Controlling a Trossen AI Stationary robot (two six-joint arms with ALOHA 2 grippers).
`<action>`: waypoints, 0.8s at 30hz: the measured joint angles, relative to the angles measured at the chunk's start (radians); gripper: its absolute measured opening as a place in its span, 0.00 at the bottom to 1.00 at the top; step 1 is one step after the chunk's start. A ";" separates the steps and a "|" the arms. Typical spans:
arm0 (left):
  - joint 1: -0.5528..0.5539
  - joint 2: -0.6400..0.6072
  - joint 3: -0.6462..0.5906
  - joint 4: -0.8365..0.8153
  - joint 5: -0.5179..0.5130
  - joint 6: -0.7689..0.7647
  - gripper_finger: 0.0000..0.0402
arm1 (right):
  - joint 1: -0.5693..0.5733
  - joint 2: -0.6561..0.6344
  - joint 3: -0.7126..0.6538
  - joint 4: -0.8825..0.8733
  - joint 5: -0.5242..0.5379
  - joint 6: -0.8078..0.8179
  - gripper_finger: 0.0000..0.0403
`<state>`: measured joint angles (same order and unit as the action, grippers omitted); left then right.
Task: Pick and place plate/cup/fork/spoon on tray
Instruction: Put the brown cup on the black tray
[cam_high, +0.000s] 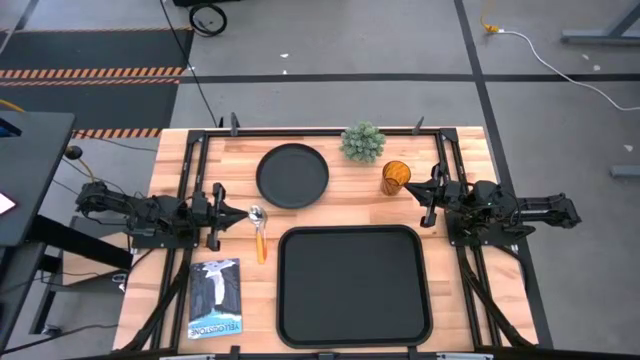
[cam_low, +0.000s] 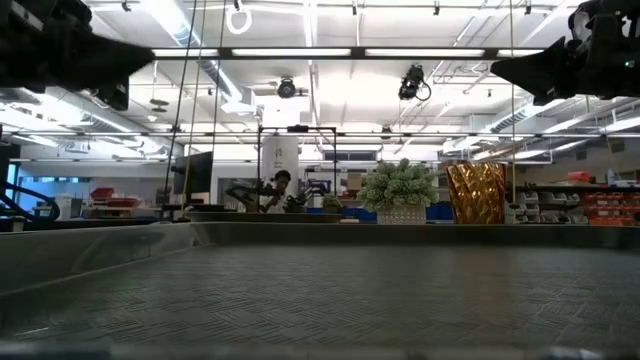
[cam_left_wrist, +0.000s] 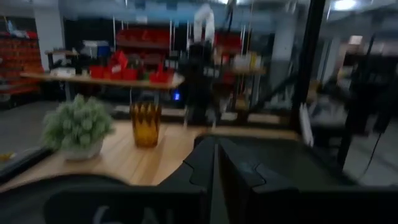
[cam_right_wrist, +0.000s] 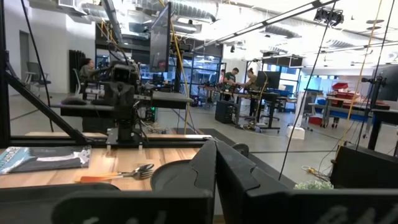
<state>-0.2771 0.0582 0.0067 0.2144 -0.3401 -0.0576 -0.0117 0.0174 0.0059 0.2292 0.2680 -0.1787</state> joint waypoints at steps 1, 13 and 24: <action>0.000 0.000 0.000 0.022 0.000 -0.030 0.07 | 0.000 0.000 0.000 0.000 0.000 0.000 0.04; 0.000 0.000 0.000 0.294 -0.008 0.022 0.07 | 0.000 0.000 0.000 0.008 0.000 0.000 0.04; 0.063 0.110 0.000 0.326 -0.255 -0.041 0.07 | -0.001 0.011 0.000 0.056 0.190 0.102 0.03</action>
<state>-0.2140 0.1680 0.0063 0.5401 -0.5953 -0.0982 -0.0123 0.0284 0.0059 0.2856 0.4578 -0.0771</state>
